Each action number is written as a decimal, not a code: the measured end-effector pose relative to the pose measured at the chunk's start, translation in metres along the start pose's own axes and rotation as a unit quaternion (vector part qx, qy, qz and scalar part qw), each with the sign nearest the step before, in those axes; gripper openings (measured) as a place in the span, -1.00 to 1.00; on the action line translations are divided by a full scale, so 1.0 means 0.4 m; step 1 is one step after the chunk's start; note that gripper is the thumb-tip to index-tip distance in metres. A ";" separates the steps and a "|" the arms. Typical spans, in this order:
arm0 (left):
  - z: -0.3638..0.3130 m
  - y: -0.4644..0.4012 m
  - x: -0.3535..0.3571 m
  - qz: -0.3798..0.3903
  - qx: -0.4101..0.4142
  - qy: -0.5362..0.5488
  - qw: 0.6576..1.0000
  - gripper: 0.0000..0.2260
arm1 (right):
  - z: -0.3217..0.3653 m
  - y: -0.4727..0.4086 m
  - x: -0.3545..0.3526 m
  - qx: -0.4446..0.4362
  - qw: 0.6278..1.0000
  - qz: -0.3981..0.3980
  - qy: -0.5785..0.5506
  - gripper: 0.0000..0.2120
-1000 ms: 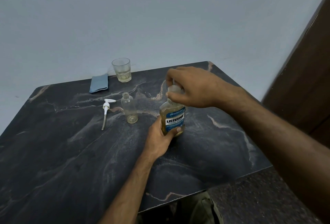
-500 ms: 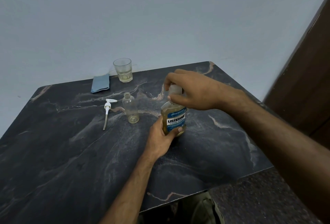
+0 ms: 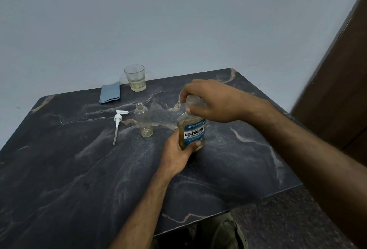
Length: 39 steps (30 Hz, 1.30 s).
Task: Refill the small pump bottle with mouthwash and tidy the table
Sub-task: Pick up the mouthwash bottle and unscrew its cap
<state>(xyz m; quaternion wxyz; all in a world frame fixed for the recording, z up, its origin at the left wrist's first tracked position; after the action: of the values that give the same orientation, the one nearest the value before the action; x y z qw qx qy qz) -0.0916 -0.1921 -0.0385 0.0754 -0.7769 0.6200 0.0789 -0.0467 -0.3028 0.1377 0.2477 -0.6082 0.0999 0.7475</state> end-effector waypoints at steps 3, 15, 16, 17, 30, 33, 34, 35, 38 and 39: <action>-0.002 0.001 0.001 0.000 0.004 0.001 1.000 -0.66 | -0.003 0.005 -0.003 -0.015 1.000 0.007 -0.024 -0.70; -0.006 0.003 0.001 -0.003 0.015 0.005 1.000 -0.66 | 0.001 0.000 -0.004 0.008 1.000 0.009 -0.001 -0.74; -0.006 0.003 0.001 -0.004 0.016 0.005 1.000 -0.66 | 0.003 0.002 -0.005 0.004 1.000 0.016 -0.010 -0.70; -0.006 0.003 0.001 -0.004 0.016 0.005 1.000 -0.66 | 0.005 0.004 -0.005 -0.001 1.000 0.017 -0.018 -0.65; -0.001 0.000 0.001 -0.004 0.008 0.003 1.000 -0.67 | 0.004 0.001 -0.002 0.022 0.999 0.026 -0.017 -0.69; -0.002 0.000 0.001 -0.005 0.010 0.001 1.000 -0.67 | 0.009 0.008 0.007 0.021 0.999 0.023 -0.024 -0.56; -0.002 0.000 0.001 -0.004 0.010 0.002 1.000 -0.67 | 0.008 0.008 0.011 0.029 0.999 0.016 -0.010 -0.52; -0.002 0.000 0.001 -0.005 0.011 0.003 1.000 -0.67 | 0.006 0.007 0.013 0.041 0.999 0.010 0.011 -0.51; 0.000 0.000 0.001 -0.006 0.013 0.007 1.000 -0.67 | 0.005 0.003 0.012 0.057 0.997 0.008 0.059 -0.58; 0.001 0.000 0.001 -0.005 0.011 0.007 1.000 -0.67 | 0.007 0.001 0.011 0.051 0.997 0.015 0.051 -0.64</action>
<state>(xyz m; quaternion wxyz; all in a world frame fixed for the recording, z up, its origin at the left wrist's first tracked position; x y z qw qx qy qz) -0.0917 -0.1925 -0.0389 0.0806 -0.7798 0.6172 0.0662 -0.0501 -0.3008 0.1343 0.2620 -0.6303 0.1591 0.7132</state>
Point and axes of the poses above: each hand's wrist, its own y-axis away from the middle knuckle, its own x-axis out of the palm, z = x × y, the point moved 4 cm from there along -y, towards the middle knuckle, and after that the axes turned 6 degrees about -x, right-handed, at the moved point
